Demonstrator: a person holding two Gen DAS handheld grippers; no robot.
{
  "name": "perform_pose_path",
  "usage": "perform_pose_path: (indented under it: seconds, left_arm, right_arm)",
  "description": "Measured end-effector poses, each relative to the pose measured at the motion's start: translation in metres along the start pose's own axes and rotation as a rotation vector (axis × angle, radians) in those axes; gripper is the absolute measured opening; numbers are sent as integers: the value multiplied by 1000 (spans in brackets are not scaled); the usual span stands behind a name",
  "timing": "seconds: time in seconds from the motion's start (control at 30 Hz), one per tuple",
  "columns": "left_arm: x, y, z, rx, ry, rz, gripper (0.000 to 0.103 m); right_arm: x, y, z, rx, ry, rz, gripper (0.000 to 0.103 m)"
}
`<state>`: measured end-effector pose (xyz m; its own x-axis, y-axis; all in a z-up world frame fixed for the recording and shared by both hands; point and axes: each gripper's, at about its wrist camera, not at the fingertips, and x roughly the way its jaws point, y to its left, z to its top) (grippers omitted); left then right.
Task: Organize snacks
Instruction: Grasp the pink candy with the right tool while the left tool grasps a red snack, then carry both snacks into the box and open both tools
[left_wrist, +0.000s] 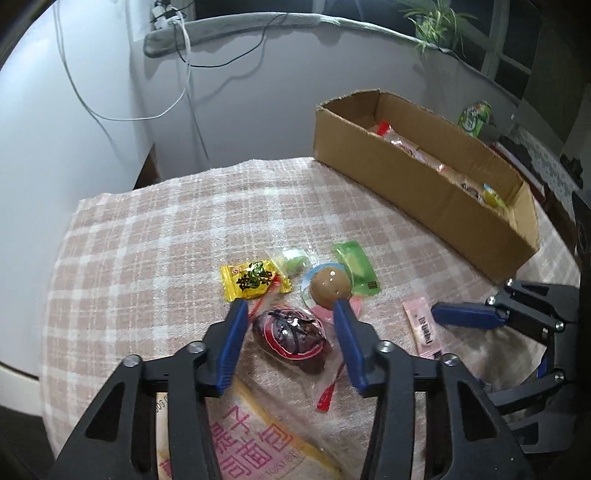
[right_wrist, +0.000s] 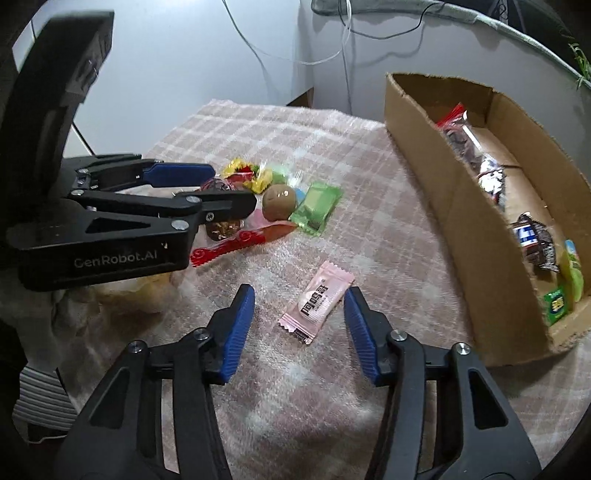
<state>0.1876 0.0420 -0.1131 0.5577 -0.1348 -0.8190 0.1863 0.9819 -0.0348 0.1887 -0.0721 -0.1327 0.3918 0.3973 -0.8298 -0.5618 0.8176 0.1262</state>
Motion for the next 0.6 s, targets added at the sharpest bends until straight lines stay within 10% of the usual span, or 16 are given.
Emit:
perform_pose_path:
  seconds: [0.2, 0.6]
  left_arm:
    - [-3, 0, -3, 9, -13, -7, 35]
    - [-17, -5, -14, -22, -43, -41, 26]
  right_arm:
    - [2, 2, -1, -43, -1, -62, 22]
    - [-3, 0, -4, -30, -14, -66, 20]
